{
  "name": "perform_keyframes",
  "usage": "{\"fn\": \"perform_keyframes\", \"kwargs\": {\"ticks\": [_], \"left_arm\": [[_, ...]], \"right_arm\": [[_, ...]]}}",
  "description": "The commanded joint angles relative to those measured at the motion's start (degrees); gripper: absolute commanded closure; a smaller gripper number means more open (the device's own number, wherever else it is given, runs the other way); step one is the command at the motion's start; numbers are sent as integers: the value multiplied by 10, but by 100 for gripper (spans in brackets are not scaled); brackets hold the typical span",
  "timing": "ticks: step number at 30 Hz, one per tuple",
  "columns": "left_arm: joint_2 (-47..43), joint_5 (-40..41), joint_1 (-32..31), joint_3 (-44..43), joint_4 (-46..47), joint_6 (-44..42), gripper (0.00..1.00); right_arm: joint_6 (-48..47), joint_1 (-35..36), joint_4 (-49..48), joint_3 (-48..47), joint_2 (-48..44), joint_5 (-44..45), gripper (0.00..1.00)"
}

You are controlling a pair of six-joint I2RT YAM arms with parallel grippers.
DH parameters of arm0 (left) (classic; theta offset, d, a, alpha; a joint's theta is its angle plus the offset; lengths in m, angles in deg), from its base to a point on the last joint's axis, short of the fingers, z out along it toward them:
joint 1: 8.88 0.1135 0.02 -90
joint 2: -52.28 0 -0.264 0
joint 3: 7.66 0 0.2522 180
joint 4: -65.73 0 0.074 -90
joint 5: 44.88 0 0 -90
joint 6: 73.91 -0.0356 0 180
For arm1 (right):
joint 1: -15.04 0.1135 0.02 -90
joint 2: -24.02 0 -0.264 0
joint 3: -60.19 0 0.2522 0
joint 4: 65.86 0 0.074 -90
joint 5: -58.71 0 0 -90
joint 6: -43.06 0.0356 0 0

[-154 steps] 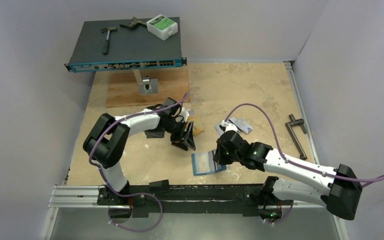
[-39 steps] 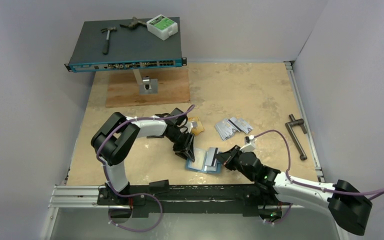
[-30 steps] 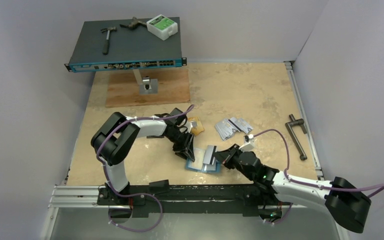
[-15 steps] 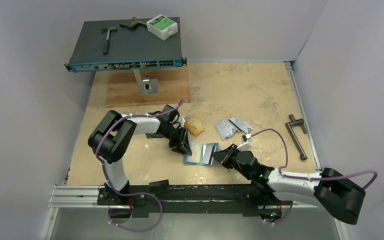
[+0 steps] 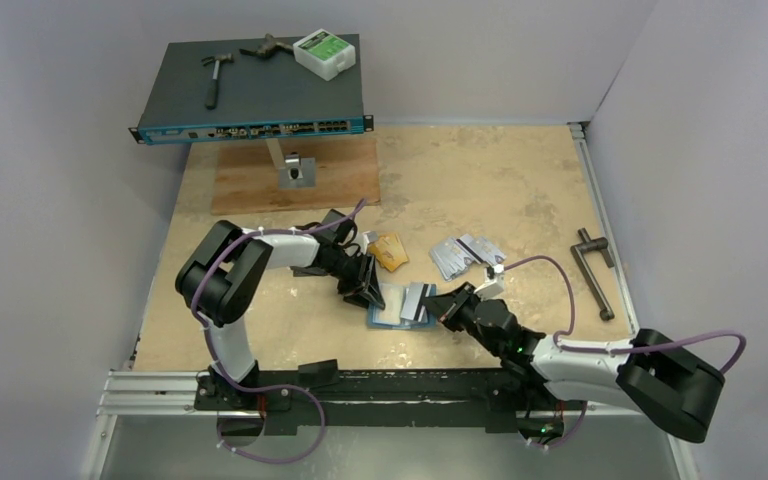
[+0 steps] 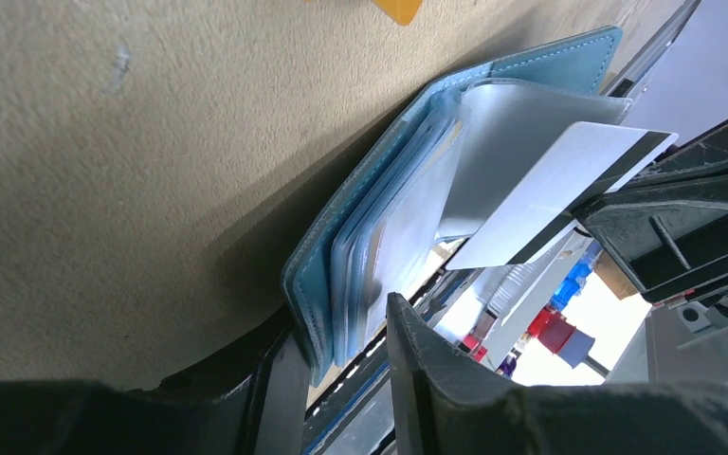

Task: Put the credit cards into the card holder
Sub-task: Insert the credit card into the card holder.

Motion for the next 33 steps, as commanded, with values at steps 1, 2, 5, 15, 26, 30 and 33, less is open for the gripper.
{"fn": "perform_keyframes", "kwargs": {"ticks": [1,2,5,15,26,30,33], "left_arm": [[16,39,3,9,2,-6,65],[14,39,3,10,1,-6,66],[11,41,3,11,0,-8,65],[8,43,3,12,-4,-9,68],[7,45,3,13,-4,-8,67],[6,44,3,13,-4,-7,66],[6,42,3,13,-5,-6,66]], "right_arm": [[-7,-6,-37,37,9,13,100],[-9,-5,-42,37,16,12,100],[-11,-5,-63,35,44,9,100],[-9,-6,-113,36,95,-2,100],[-4,-6,-194,41,173,-23,100],[-7,-5,-185,41,175,-22,100],[-8,-5,-155,40,161,-15,100]]}}
